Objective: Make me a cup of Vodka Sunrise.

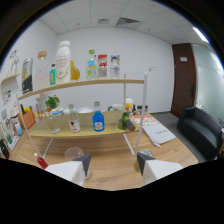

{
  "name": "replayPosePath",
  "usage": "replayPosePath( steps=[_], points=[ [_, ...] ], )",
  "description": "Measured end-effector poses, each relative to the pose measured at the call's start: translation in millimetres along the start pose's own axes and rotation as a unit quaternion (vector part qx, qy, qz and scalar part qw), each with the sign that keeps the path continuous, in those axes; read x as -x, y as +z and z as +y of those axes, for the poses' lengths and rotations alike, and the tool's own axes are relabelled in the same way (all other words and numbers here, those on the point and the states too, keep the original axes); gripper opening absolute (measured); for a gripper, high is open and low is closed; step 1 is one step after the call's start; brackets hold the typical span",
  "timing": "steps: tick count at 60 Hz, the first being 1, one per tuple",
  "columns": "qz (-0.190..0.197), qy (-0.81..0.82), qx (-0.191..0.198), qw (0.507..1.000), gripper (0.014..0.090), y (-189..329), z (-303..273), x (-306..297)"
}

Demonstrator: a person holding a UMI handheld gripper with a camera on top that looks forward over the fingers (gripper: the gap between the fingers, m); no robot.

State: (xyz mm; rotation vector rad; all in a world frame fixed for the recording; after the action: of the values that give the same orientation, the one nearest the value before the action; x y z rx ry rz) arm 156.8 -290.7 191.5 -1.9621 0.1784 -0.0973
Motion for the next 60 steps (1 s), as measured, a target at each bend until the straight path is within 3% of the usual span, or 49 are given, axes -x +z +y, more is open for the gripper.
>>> replayPosePath(
  steps=[24,47,60],
  points=[
    [-0.057,-0.032,0.029,0.997,0.0865,-20,46,108],
    [-0.114,-0.046,-0.040,0.992,0.0864,31,-43,203],
    [-0.099,-0.050,-0.032,0.993,0.0754,95,-64,231]
  ],
)
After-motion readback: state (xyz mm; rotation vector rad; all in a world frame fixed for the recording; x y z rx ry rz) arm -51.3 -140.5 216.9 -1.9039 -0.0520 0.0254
